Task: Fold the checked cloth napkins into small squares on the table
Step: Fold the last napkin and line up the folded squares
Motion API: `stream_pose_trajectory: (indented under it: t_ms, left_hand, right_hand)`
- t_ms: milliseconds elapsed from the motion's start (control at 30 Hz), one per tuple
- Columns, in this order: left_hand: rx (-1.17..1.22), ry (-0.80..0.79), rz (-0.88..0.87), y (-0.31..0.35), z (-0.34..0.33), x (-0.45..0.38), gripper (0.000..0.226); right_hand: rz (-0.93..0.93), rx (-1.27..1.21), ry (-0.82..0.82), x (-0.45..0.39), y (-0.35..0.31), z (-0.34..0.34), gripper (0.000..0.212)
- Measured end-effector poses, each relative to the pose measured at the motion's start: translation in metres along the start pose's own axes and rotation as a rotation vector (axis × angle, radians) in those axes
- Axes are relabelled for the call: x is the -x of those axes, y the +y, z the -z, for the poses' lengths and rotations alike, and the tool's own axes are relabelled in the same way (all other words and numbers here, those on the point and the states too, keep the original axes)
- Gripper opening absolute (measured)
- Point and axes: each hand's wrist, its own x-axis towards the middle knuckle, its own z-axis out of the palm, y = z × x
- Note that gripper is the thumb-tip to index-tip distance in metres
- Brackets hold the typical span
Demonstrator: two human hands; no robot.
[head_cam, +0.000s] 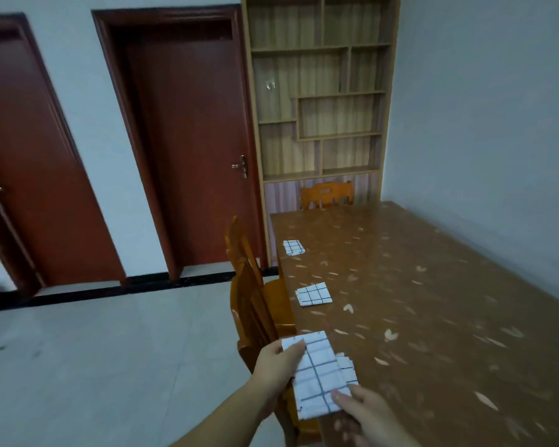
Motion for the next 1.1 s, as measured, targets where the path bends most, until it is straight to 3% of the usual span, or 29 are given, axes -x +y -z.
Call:
stream_pose_trajectory:
  t_ms: [100, 200, 333, 533, 700, 900, 1100]
  left_hand:
    - [-0.08, -0.068, -0.002, 0.008, 0.018, 0.009, 0.018]
    - [-0.21, -0.102, -0.053, 0.016, 0.046, 0.007, 0.017]
    - [-0.444, -0.228, -0.114, 0.021, 0.103, -0.012, 0.013]
    - [-0.192, -0.216, -0.141, 0.022, 0.246, -0.058, 0.015]
    - [-0.193, -0.215, -0.09, 0.024, 0.351, -0.103, 0.013]
    - [-0.297, -0.224, -0.156, 0.05, 0.401, -0.188, 0.015]
    - [-0.409, -0.19, -0.181, 0.099, 0.448, -0.303, 0.016]
  right_hand:
    - [0.036, -0.03, 0.091, 0.007, -0.011, -0.01, 0.011]
    - [0.061, -0.101, 0.239, -0.003, -0.027, -0.023, 0.018]
    - [0.053, -0.131, 0.331, -0.025, -0.049, -0.073, 0.015]
    - [0.042, 0.056, 0.197, -0.08, -0.061, -0.209, 0.015]
    - [0.059, 0.179, 0.105, -0.123, -0.077, -0.302, 0.018]
    - [0.033, 0.121, 0.192, -0.199, -0.108, -0.346, 0.015]
    - [0.026, 0.026, 0.192, -0.327, -0.15, -0.379, 0.017]
